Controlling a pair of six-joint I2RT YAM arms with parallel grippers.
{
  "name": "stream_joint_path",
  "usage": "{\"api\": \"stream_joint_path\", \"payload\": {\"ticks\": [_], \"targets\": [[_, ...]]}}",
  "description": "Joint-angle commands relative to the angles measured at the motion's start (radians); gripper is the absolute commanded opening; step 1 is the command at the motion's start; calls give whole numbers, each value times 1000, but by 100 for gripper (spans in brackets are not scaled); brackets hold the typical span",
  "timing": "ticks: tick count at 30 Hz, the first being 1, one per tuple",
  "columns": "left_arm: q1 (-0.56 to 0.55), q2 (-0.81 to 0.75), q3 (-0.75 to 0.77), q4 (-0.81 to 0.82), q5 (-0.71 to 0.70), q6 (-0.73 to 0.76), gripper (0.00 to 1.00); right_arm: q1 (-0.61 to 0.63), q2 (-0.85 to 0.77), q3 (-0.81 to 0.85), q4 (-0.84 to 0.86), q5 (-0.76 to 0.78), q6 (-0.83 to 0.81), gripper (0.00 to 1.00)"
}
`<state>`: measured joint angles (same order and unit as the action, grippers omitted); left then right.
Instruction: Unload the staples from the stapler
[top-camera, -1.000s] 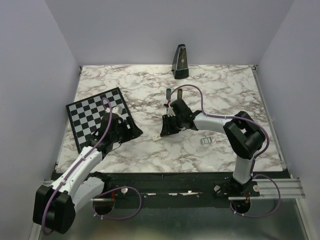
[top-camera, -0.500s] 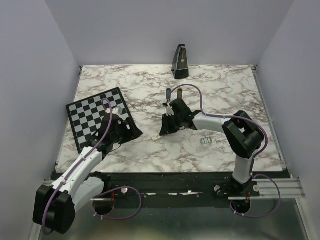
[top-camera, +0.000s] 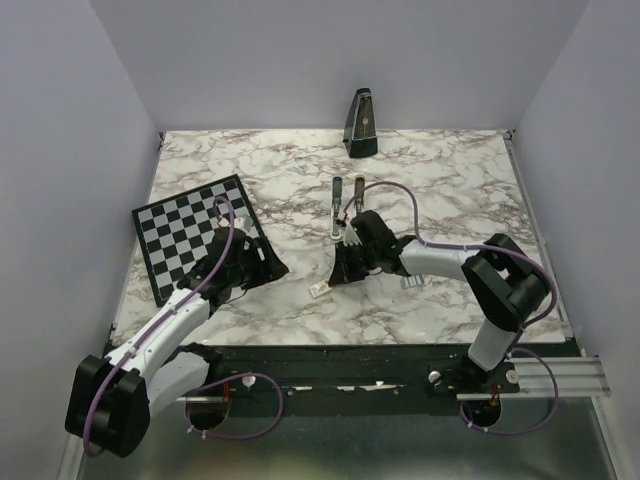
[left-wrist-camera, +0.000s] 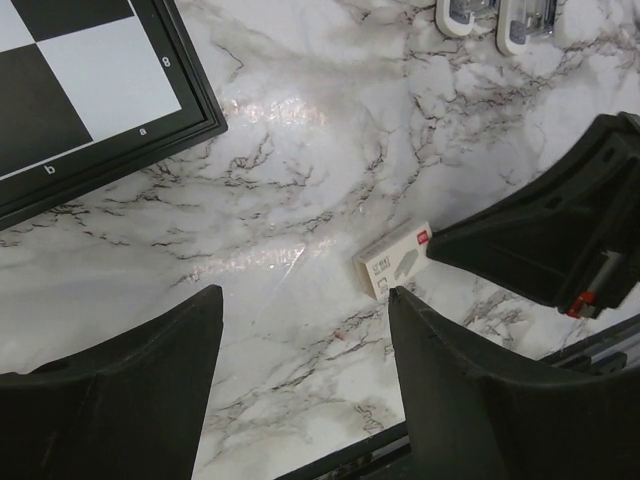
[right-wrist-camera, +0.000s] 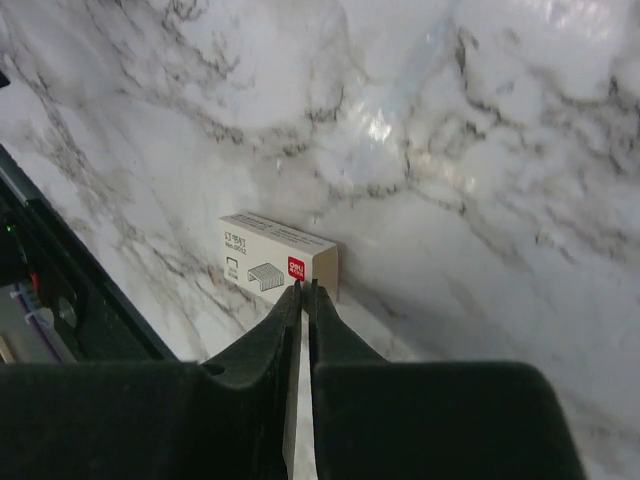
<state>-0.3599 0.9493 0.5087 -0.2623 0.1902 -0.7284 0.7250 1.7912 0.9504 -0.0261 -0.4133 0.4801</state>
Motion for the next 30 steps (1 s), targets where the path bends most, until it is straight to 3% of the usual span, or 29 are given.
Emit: {"api": "stream_joint_path", "payload": {"ticks": [1, 12, 15, 19, 20, 24, 30], "targets": [[-57, 63, 48, 12, -66, 10, 73, 8, -130, -103, -6, 8, 58, 14], [-220, 224, 133, 73, -129, -34, 72, 102, -335, -345, 17, 238, 405, 15], [-240, 230, 128, 75, -138, -46, 72, 106, -394, -323, -24, 315, 400, 19], [-248, 227, 122, 78, -141, -48, 72, 99, -463, -225, -243, 500, 278, 27], [-248, 227, 125, 75, -132, -42, 72, 81, -466, -163, -291, 530, 258, 28], [-248, 215, 152, 63, -107, -29, 72, -24, -463, -93, -458, 648, 187, 50], [-248, 163, 165, 14, -135, 6, 73, -284, -518, -98, -578, 663, 184, 65]]}}
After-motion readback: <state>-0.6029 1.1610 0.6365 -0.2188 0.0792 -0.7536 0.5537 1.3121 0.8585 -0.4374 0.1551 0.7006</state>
